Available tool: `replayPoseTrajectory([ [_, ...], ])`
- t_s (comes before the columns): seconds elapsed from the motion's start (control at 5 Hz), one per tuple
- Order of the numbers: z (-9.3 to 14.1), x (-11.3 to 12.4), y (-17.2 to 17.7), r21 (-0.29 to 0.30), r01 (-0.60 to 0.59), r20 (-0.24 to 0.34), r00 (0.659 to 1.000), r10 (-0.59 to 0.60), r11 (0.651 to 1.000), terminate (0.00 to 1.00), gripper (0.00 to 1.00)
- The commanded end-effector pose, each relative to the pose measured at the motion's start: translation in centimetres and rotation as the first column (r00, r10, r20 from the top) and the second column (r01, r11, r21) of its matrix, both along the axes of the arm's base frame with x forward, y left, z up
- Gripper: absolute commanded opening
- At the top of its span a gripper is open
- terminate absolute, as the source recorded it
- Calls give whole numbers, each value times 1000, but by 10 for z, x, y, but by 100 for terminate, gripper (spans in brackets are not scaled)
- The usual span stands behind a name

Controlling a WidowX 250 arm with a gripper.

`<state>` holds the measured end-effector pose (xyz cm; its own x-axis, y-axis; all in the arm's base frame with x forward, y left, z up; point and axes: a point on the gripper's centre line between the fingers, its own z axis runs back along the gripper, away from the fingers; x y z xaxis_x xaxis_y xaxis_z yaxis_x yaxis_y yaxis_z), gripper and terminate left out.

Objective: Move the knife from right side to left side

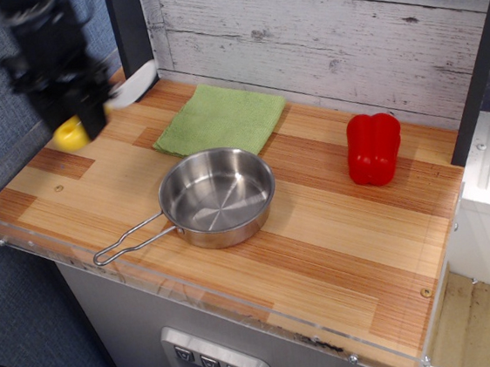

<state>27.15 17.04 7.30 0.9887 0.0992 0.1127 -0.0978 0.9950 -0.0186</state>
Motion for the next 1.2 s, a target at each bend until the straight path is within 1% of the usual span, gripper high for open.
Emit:
replayPoseTrajectory([
  [0.0,-11,-6,19,126,82,116,989,-96,989,0,0],
  [0.4,-27,-10,12,90,86,66,994,-92,992,0,0],
  [0.6,-34,-15,9,64,81,24,996,-83,995,0,0],
  [0.8,-43,-17,4,40,83,-38,996,-82,996,0,0],
  [1.0,-52,-18,0,34,88,-73,994,-86,996,0,0],
])
